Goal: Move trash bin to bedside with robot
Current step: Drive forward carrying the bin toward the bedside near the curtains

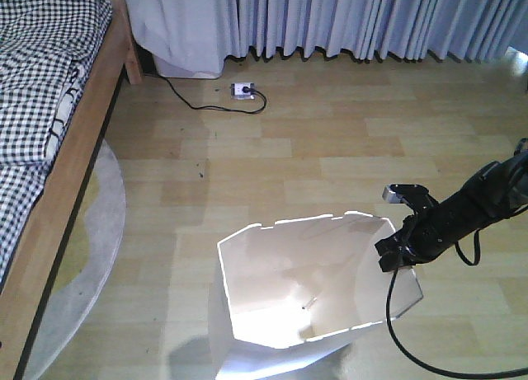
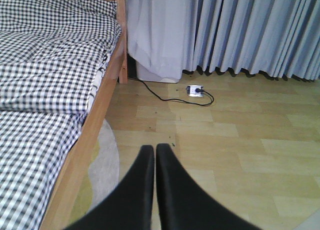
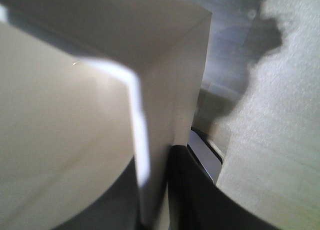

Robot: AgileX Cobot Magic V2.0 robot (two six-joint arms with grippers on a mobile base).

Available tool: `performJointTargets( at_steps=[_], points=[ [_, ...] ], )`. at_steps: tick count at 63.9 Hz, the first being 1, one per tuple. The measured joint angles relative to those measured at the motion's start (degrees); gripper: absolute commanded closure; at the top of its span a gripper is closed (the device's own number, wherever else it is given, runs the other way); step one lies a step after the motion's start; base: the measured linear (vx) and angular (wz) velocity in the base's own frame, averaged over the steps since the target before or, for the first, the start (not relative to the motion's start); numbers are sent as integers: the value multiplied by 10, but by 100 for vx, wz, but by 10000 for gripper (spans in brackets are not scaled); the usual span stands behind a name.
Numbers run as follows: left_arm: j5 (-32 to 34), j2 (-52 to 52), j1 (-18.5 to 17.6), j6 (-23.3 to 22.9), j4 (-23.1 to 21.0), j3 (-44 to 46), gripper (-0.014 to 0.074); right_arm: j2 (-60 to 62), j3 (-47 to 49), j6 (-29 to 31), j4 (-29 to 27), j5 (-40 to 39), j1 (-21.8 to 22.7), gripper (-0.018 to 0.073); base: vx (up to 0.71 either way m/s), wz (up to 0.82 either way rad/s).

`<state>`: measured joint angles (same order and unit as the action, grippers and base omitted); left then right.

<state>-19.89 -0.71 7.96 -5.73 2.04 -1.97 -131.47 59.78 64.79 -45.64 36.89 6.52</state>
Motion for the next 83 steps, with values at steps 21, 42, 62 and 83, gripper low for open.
performJointTargets(
  at_steps=[21,42,62,83],
  points=[
    [0,0,0,0,0,0,603,0,0,0,0,0,0,564,35,0],
    [0,0,0,0,0,0,603,0,0,0,0,-1,0,564,34,2],
    [0,0,0,0,0,0,603,0,0,0,0,-1,0,564,33,1],
    [0,0,0,0,0,0,603,0,0,0,0,-1,0,564,33,1]
  ],
)
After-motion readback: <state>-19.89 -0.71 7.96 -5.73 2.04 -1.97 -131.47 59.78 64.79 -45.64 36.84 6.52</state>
